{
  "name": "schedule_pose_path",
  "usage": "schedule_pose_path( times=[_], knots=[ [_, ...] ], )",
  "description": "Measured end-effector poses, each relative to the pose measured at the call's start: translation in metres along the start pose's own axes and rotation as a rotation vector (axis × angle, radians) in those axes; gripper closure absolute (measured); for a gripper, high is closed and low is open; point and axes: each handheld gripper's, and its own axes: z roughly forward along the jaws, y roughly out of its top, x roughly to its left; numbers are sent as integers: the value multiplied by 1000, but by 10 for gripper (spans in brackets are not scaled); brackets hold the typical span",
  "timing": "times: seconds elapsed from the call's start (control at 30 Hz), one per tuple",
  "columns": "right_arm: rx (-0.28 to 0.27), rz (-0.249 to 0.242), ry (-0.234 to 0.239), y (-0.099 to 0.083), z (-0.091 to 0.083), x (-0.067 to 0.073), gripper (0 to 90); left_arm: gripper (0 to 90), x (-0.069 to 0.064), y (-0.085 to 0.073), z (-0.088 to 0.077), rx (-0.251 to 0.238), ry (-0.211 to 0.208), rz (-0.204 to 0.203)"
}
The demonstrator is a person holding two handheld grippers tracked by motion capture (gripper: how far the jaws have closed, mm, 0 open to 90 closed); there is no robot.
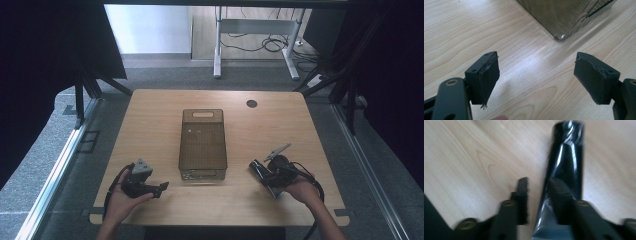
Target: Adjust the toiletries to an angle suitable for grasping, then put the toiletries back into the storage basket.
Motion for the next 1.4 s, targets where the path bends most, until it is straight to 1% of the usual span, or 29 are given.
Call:
schedule_pose_path(
  times=[0.03, 0.07, 0.13, 0.23, 0.37, 0.47, 0.53, 0.7, 0.83, 0.97, 1.1, 1.2, 1.33, 1.4],
  knots=[
    [-17, -4, -13, 1, -2, 0, 560, 209, 0, 0, 0, 0, 1, 1],
    [-35, 5, -24, 3, -4, 0, 513, 209, 0, 0, 0, 1, 1, 0],
    [-45, 22, -35, 5, -6, -1, 458, 209, 0, 0, 0, 1, 2, 2],
    [-57, 35, -48, 10, -8, -3, 406, 209, -1, 1, -1, -3, 1, 8],
    [-53, 35, -73, 11, -7, -5, 365, 209, 0, 1, -1, -3, 0, 6],
    [-36, 49, -76, 12, -4, -8, 352, 209, 0, 0, 1, 3, 1, 3],
    [-22, 59, -79, 13, -2, -10, 348, 209, -1, 1, 0, 2, -1, 8],
    [16, 66, -85, 15, 2, -13, 331, 209, -3, 2, -3, -8, -1, 18],
    [53, 62, -90, 16, 12, -13, 327, 209, -2, 1, -2, -5, -1, 9],
    [83, 71, -102, 17, 20, -16, 323, 209, -1, 1, -1, -1, -4, 10],
    [110, 80, -106, 19, 27, -18, 331, 209, -2, 1, 0, 0, -5, 12],
    [139, 79, -112, 20, 31, -18, 347, 209, -3, 1, 0, 0, -7, 13],
    [165, 74, -109, 20, 37, -16, 368, 209, -2, 1, 0, 0, -7, 14],
    [175, 73, -117, 21, 39, -15, 381, 209, -2, 1, 0, 1, -7, 13]
  ],
)
